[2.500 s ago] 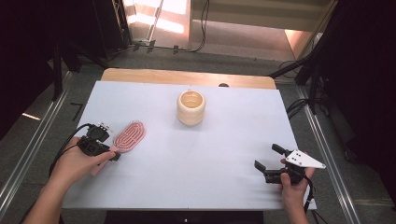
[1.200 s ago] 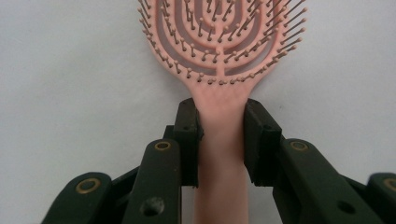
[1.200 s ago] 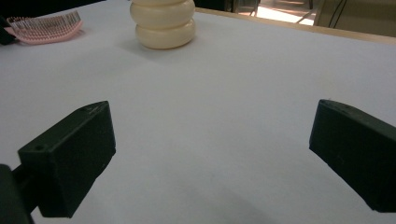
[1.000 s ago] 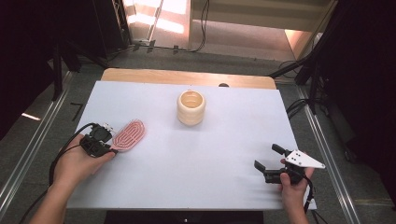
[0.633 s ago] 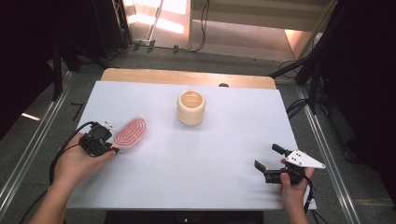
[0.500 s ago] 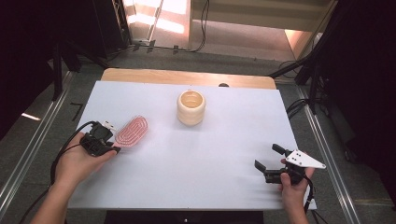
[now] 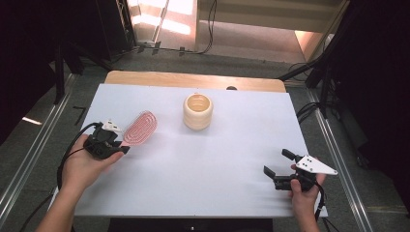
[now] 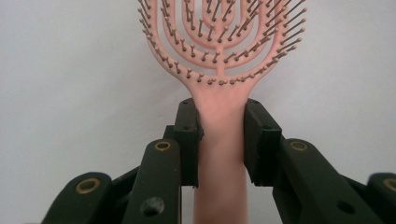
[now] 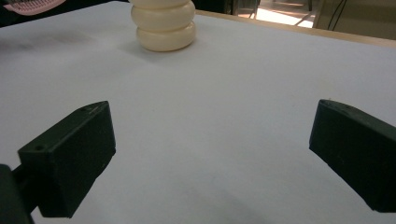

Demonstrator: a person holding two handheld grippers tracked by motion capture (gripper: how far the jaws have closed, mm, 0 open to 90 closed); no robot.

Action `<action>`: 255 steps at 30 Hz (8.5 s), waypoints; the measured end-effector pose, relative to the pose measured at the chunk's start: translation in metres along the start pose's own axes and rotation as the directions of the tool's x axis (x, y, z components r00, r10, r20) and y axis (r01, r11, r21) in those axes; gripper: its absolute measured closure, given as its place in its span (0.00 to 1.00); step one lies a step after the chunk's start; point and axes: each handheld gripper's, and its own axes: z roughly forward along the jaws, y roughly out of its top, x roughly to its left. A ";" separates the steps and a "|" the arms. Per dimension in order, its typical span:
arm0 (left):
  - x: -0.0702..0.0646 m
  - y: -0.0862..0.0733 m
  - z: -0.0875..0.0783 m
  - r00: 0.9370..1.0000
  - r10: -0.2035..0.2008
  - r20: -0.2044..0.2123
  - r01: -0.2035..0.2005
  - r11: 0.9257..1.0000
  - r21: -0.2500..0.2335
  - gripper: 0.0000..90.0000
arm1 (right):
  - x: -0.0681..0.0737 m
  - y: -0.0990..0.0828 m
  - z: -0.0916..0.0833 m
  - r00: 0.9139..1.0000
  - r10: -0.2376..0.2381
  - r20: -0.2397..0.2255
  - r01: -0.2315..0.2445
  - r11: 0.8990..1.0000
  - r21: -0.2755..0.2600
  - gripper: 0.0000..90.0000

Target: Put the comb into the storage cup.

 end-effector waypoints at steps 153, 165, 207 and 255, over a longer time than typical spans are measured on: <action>-0.146 0.065 0.038 0.988 0.149 0.043 -0.094 0.796 -0.598 0.79 | 0.112 0.154 0.122 0.954 0.186 -0.235 -0.205 0.977 -0.061 0.17; -0.153 0.065 0.040 0.987 0.161 0.017 -0.117 0.784 -0.610 0.79 | 0.115 0.152 0.128 0.928 0.291 -0.233 -0.307 0.951 -0.039 0.40; -0.138 0.052 0.037 0.980 0.128 0.151 0.001 0.760 -0.650 0.00 | 0.116 0.151 0.122 0.940 0.210 -0.268 -0.242 0.965 -0.096 0.69; -0.064 -0.032 0.006 0.999 -0.025 0.048 0.051 0.725 -0.687 0.00 | 0.102 0.162 0.118 0.964 0.124 -0.236 -0.162 0.976 -0.148 0.69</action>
